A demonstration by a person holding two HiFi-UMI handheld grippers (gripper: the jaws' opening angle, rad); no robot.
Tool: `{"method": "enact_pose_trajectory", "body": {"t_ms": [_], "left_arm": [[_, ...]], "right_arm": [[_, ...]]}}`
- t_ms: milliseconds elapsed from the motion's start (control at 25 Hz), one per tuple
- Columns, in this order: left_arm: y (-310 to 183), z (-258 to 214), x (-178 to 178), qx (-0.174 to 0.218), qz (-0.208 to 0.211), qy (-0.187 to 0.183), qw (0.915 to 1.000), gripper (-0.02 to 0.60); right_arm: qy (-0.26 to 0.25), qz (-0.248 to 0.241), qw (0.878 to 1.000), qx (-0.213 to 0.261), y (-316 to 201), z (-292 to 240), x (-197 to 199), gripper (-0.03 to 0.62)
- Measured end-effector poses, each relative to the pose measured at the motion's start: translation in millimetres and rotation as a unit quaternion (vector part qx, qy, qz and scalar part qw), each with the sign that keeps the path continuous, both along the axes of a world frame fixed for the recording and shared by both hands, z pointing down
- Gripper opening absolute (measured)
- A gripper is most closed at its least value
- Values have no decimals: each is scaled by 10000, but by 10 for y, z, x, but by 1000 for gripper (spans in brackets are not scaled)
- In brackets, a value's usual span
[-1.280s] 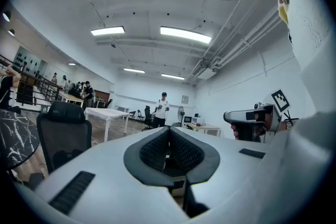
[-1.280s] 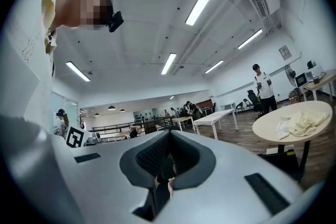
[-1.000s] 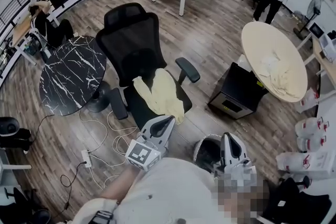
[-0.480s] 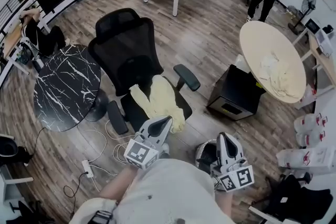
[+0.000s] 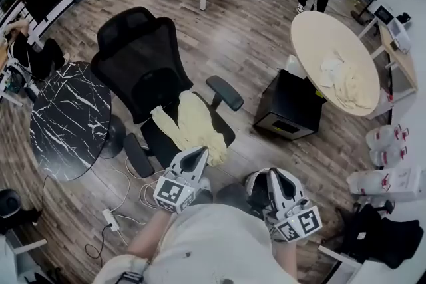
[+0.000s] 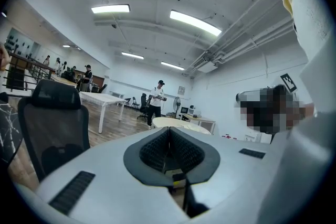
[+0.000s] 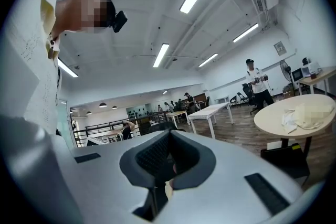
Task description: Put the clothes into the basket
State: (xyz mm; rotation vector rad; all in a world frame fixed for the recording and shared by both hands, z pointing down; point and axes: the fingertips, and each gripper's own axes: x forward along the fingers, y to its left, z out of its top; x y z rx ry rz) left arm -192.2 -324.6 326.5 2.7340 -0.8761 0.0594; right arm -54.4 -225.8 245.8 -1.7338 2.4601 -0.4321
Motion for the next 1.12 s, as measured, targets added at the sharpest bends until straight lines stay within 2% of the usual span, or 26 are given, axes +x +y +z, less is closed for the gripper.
{"method": "enact_pose_trajectory", "body": {"t_ms": [320,720,1120], "left_arm": [[-235,475,134,-541,40,44,9985,20],[-511,1282,134,-916,-243,-293,9951,21],[-765,2328,232,-1354,-468,-753,9868,21]], "right_arm": [[16,-153,9995,-258,-267,247,57,9],[-233,-473,9964,-666,-558,844,12,10],[-289,-696,9913,-1080,-789,1418,78,10]]}}
